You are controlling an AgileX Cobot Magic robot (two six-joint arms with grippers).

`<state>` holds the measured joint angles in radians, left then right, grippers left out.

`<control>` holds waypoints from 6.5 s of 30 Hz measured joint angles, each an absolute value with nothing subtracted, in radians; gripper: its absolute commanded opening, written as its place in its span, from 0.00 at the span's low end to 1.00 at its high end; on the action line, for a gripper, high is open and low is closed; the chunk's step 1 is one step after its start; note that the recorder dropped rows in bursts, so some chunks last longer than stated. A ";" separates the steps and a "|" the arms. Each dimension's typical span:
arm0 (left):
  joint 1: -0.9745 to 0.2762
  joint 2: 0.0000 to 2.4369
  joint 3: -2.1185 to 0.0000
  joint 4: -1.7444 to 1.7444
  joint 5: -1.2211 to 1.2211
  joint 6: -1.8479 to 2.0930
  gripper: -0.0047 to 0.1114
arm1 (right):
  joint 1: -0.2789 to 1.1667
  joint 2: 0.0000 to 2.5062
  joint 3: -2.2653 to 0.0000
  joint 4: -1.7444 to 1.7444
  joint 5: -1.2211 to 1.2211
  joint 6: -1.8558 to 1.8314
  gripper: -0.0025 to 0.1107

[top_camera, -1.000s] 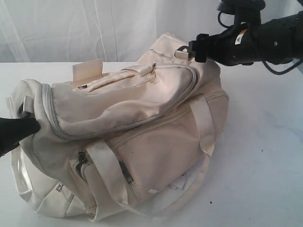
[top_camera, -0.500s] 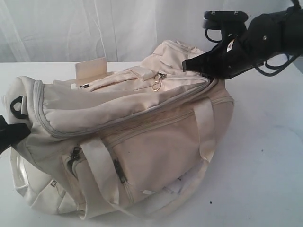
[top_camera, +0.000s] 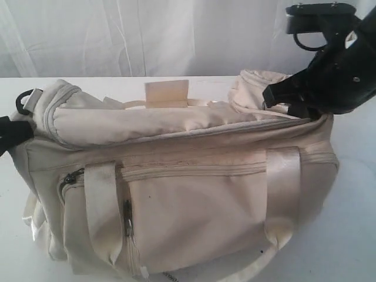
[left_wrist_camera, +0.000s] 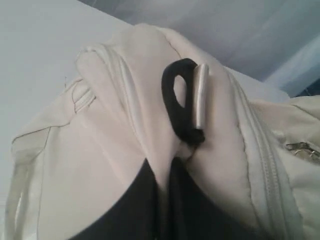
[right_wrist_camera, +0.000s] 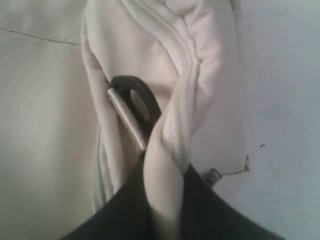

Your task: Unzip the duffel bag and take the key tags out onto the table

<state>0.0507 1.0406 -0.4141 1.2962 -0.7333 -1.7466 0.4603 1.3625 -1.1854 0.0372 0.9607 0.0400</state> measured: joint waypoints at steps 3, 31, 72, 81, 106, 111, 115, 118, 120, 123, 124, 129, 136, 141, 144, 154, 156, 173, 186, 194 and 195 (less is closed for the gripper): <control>0.051 1.038 -0.424 1.442 -0.745 -1.844 0.04 | 0.460 1.282 -1.122 0.072 0.981 0.035 0.02; 0.056 0.747 -0.432 1.656 -0.670 -1.942 0.72 | 0.458 1.182 -1.050 0.052 0.651 -0.029 0.75; 0.082 1.604 -0.997 1.762 -0.995 -2.075 0.04 | 0.395 1.512 -1.173 0.047 0.520 0.238 0.02; 0.293 1.493 -0.987 1.818 -1.196 -2.075 0.04 | 0.310 1.492 -1.173 0.214 0.487 0.289 0.02; 0.384 1.437 -0.997 1.758 -1.220 -2.028 0.62 | 0.299 1.535 -1.173 0.180 0.498 0.278 0.02; 0.384 1.426 -0.997 1.706 -1.222 -1.992 0.62 | 0.293 1.535 -1.173 0.170 0.500 0.278 0.02; 0.329 1.383 -0.997 1.651 -1.206 -1.990 0.62 | 0.292 1.535 -1.173 0.170 0.500 0.278 0.02; 0.217 1.354 -0.997 1.644 -1.208 -1.988 0.62 | 0.291 1.535 -1.173 0.170 0.500 0.278 0.02; 0.109 1.347 -0.997 1.644 -1.208 -1.988 0.62 | 0.291 1.535 -1.173 0.170 0.498 0.278 0.02; -0.064 1.350 -0.997 1.644 -1.193 -1.988 0.62 | 0.291 1.535 -1.173 0.172 0.496 0.278 0.02; -0.130 1.349 -0.997 1.644 -1.170 -1.984 0.62 | 0.291 1.535 -1.173 0.174 0.494 0.278 0.02; -0.424 1.385 -0.997 1.644 -0.863 -1.849 0.62 | 0.291 1.535 -1.173 0.176 0.494 0.278 0.02; -0.644 1.431 -0.997 1.644 -0.536 -1.409 0.62 | 0.291 1.535 -1.173 0.178 0.497 0.242 0.02; -0.744 1.499 -0.997 1.455 -0.411 -0.902 0.62 | 0.291 1.535 -1.173 0.181 0.497 0.227 0.02; -0.772 1.536 -1.001 1.197 -0.407 -0.582 0.62 | 0.291 1.535 -1.173 0.181 0.497 0.226 0.02; -0.789 1.663 -1.101 0.882 -0.502 -0.225 0.55 | 0.291 1.535 -1.173 0.181 0.497 0.225 0.02; -0.789 1.673 -1.101 0.882 -0.502 -0.200 0.53 | 0.291 1.535 -1.173 0.181 0.497 0.225 0.02; -0.789 1.708 -1.142 0.866 -0.504 -0.126 0.37 | 0.291 1.535 -1.173 0.199 0.497 0.198 0.02; -0.789 1.739 -1.163 0.865 -0.435 -0.106 0.17 | 0.291 1.535 -1.173 0.201 0.497 0.198 0.02; -0.789 1.739 -1.163 0.865 -0.429 -0.099 0.04 | 0.291 1.535 -1.173 0.201 0.497 0.198 0.02; -0.789 1.739 -1.163 0.865 -0.429 -0.099 0.04 | 0.291 1.535 -1.173 0.201 0.497 0.198 0.02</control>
<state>-0.7889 1.7386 -1.1625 0.8649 -0.4287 -0.0994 0.2906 1.5353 -1.1729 0.2008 0.4965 0.1979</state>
